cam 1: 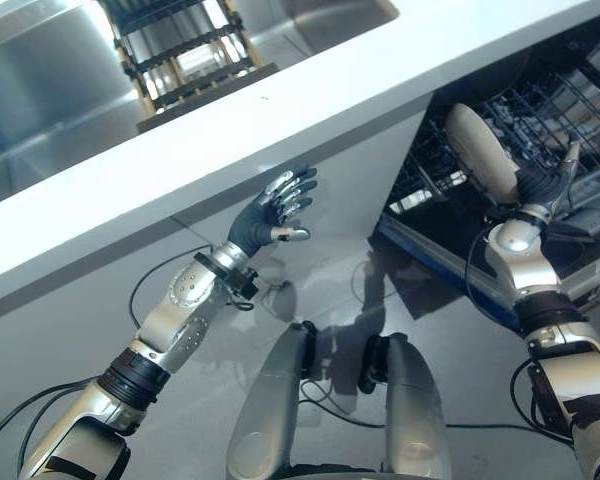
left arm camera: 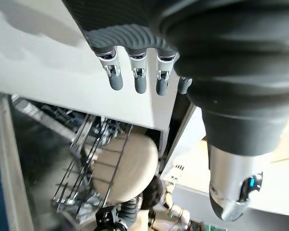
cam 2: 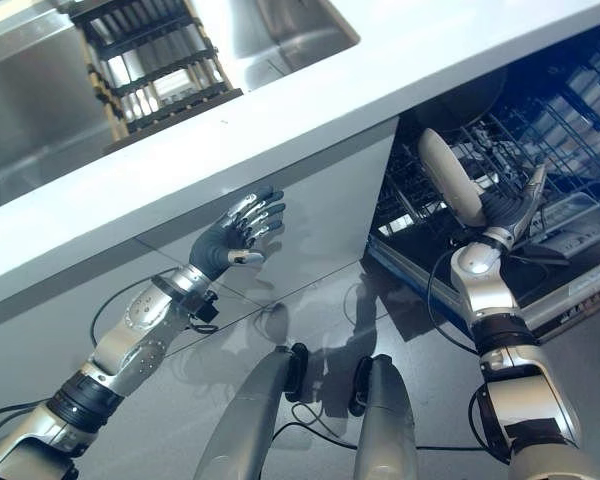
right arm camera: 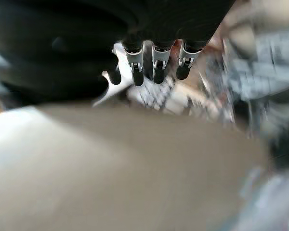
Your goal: Pick up plates and place into dishwasher.
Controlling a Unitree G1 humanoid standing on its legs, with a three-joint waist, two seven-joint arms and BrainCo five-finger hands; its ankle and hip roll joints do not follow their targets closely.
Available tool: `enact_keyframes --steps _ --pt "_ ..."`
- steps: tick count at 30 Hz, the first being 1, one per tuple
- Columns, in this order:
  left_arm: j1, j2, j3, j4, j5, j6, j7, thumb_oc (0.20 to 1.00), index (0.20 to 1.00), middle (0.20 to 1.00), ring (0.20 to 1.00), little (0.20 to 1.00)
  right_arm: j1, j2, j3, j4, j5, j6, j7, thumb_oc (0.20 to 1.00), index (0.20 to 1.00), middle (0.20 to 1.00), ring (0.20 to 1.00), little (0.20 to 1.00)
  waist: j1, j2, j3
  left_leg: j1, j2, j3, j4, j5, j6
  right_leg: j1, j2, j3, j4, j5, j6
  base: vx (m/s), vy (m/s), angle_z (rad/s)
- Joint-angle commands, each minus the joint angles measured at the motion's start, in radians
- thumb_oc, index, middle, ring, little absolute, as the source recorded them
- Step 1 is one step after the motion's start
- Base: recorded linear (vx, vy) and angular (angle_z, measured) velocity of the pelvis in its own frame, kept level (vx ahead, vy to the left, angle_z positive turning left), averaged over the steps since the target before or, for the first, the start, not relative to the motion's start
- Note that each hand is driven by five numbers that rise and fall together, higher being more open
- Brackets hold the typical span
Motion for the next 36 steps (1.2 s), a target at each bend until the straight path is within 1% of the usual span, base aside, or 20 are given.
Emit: enact_keyframes --steps 1,6,8,12,13,14,17,20,22,25,26,27,30,32,35,36 --pt "0.042 -0.051 0.012 -0.124 0.026 -0.098 0.014 1.000 1.000 1.000 1.000 1.000 -0.008 -0.050 -0.021 -0.043 -0.103 -0.096 -0.097 1.000 1.000 1.000 1.000 1.000 0.000 0.043 -0.007 0.056 -0.010 0.071 -0.013 -0.054 0.068 0.042 0.071 0.033 -0.069 0.091 -0.031 -0.02 0.079 -0.05" --pt "0.049 -0.035 0.012 -0.132 0.009 -0.117 0.012 1.000 1.000 1.000 1.000 1.000 -0.009 -0.074 -0.023 0.006 -0.030 -0.104 -0.065 1.000 1.000 1.000 1.000 1.000 -0.001 0.055 -0.007 0.054 -0.010 0.083 -0.024 -0.048 0.069 0.035 0.066 0.030 -0.077 0.094 -0.034 -0.02 0.030 -0.07" --pt "0.051 -0.022 0.014 -0.132 -0.007 -0.122 0.004 1.000 1.000 1.000 1.000 1.000 -0.008 -0.084 -0.032 0.045 0.021 -0.116 -0.043 1.000 1.000 1.000 1.000 1.000 0.001 0.059 -0.007 0.054 -0.011 0.087 -0.018 -0.058 0.071 0.032 0.064 0.029 -0.068 0.085 -0.035 0.00 0.000 0.00" --pt "0.045 -0.021 0.014 -0.139 -0.006 -0.113 0.003 1.000 1.000 1.000 1.000 1.000 -0.016 -0.076 -0.047 0.091 0.144 -0.122 0.005 1.000 1.000 1.000 1.000 1.000 0.004 0.060 -0.007 0.055 -0.012 0.086 -0.021 -0.058 0.071 0.030 0.063 0.026 -0.067 0.084 -0.037 0.00 0.000 0.00" --pt "0.043 -0.019 0.013 -0.138 -0.009 -0.113 0.002 1.000 1.000 1.000 1.000 1.000 -0.018 -0.074 -0.051 0.101 0.156 -0.117 0.012 1.000 1.000 1.000 1.000 1.000 0.005 0.060 -0.007 0.055 -0.012 0.086 -0.020 -0.059 0.071 0.030 0.063 0.025 -0.065 0.084 -0.037 0.00 0.000 0.00" --pt "0.041 -0.020 0.012 -0.137 -0.007 -0.111 0.003 1.000 1.000 1.000 1.000 1.000 -0.020 -0.072 -0.057 0.122 0.187 -0.127 0.027 1.000 1.000 1.000 1.000 1.000 0.006 0.060 -0.007 0.054 -0.011 0.086 -0.019 -0.059 0.072 0.028 0.063 0.024 -0.062 0.084 -0.038 0.00 0.000 0.00" --pt "0.029 -0.019 0.009 -0.132 -0.010 -0.103 0.006 1.000 1.000 1.000 1.000 1.000 -0.038 -0.069 -0.070 0.163 0.295 -0.114 0.085 1.000 1.000 1.000 1.000 1.000 0.009 0.060 -0.007 0.050 -0.009 0.084 -0.013 -0.061 0.072 0.022 0.062 0.022 -0.053 0.082 -0.039 0.00 -0.011 0.00" --pt "0.016 -0.012 0.004 -0.130 -0.018 -0.095 0.009 1.000 1.000 1.000 1.000 1.000 -0.055 -0.066 -0.095 0.248 0.383 -0.103 0.106 1.000 1.000 1.000 1.000 1.000 0.014 0.062 -0.007 0.048 -0.010 0.083 -0.010 -0.062 0.071 0.020 0.061 0.019 -0.048 0.080 -0.040 0.00 -0.033 0.00" --pt "0.006 -0.013 -0.003 -0.127 -0.015 -0.092 0.011 1.000 1.000 1.000 1.000 1.000 -0.073 -0.071 -0.109 0.318 0.409 -0.083 0.105 1.000 1.000 1.000 1.000 1.000 0.019 0.064 -0.007 0.047 -0.011 0.081 -0.008 -0.062 0.072 0.019 0.061 0.016 -0.045 0.079 -0.041 0.00 -0.015 0.00" --pt "-0.015 -0.008 -0.016 -0.121 -0.025 -0.094 0.014 1.000 1.000 1.000 1.000 1.000 -0.106 -0.086 -0.111 0.425 0.482 -0.040 0.212 1.000 1.000 1.000 1.000 1.000 0.027 0.070 -0.007 0.044 -0.014 0.080 -0.004 -0.063 0.072 0.016 0.058 0.013 -0.040 0.077 -0.043 0.00 0.000 0.00" --pt "-0.020 -0.007 -0.021 -0.121 -0.026 -0.093 0.016 1.000 1.000 1.000 1.000 1.000 -0.115 -0.091 -0.104 0.455 0.527 -0.035 0.267 1.000 1.000 1.000 1.000 1.000 0.030 0.071 -0.007 0.044 -0.015 0.078 -0.005 -0.061 0.071 0.015 0.058 0.012 -0.038 0.077 -0.044 0.00 0.000 0.00" --pt "-0.021 -0.005 -0.021 -0.121 -0.026 -0.092 0.015 1.000 1.000 1.000 1.000 1.000 -0.121 -0.099 -0.096 0.473 0.539 -0.021 0.302 1.000 1.000 1.000 1.000 1.000 0.033 0.071 -0.007 0.044 -0.016 0.077 -0.003 -0.062 0.072 0.015 0.056 0.011 -0.036 0.076 -0.045 0.00 0.000 0.00" --pt "-0.019 -0.002 -0.015 -0.121 -0.028 -0.083 -0.001 1.000 1.000 1.000 1.000 1.000 -0.123 -0.110 -0.079 0.512 0.657 0.017 0.513 1.000 1.000 1.000 1.000 1.000 0.040 0.070 -0.007 0.037 -0.019 0.071 0.004 -0.062 0.072 0.010 0.053 0.007 -0.029 0.073 -0.049 0.00 -0.028 0.01" --pt "-0.021 0.006 -0.011 -0.123 -0.031 -0.072 -0.011 1.000 1.000 1.000 1.000 1.000 -0.120 -0.118 -0.065 0.525 0.698 0.038 0.645 1.000 1.000 1.000 1.000 1.000 0.046 0.066 -0.007 0.032 -0.020 0.067 0.004 -0.059 0.071 0.008 0.051 0.004 -0.028 0.074 -0.050 -0.01 -0.066 0.04" --pt "-0.024 0.021 -0.001 -0.124 -0.033 -0.053 -0.026 1.000 1.000 1.000 1.000 1.000 -0.127 -0.140 -0.030 0.535 0.741 0.057 0.811 1.000 1.000 1.000 1.000 1.000 0.056 0.055 -0.007 0.020 -0.020 0.062 0.009 -0.056 0.071 0.001 0.049 -0.005 -0.024 0.075 -0.051 0.00 -0.085 0.03" --pt "-0.025 0.027 0.003 -0.126 -0.038 -0.048 -0.029 1.000 1.000 1.000 1.000 1.000 -0.135 -0.150 -0.019 0.536 0.738 0.061 0.830 1.000 1.000 1.000 1.000 1.000 0.059 0.052 -0.007 0.017 -0.020 0.059 0.010 -0.055 0.071 -0.002 0.048 -0.006 -0.023 0.076 -0.051 -0.01 -0.070 0.06"
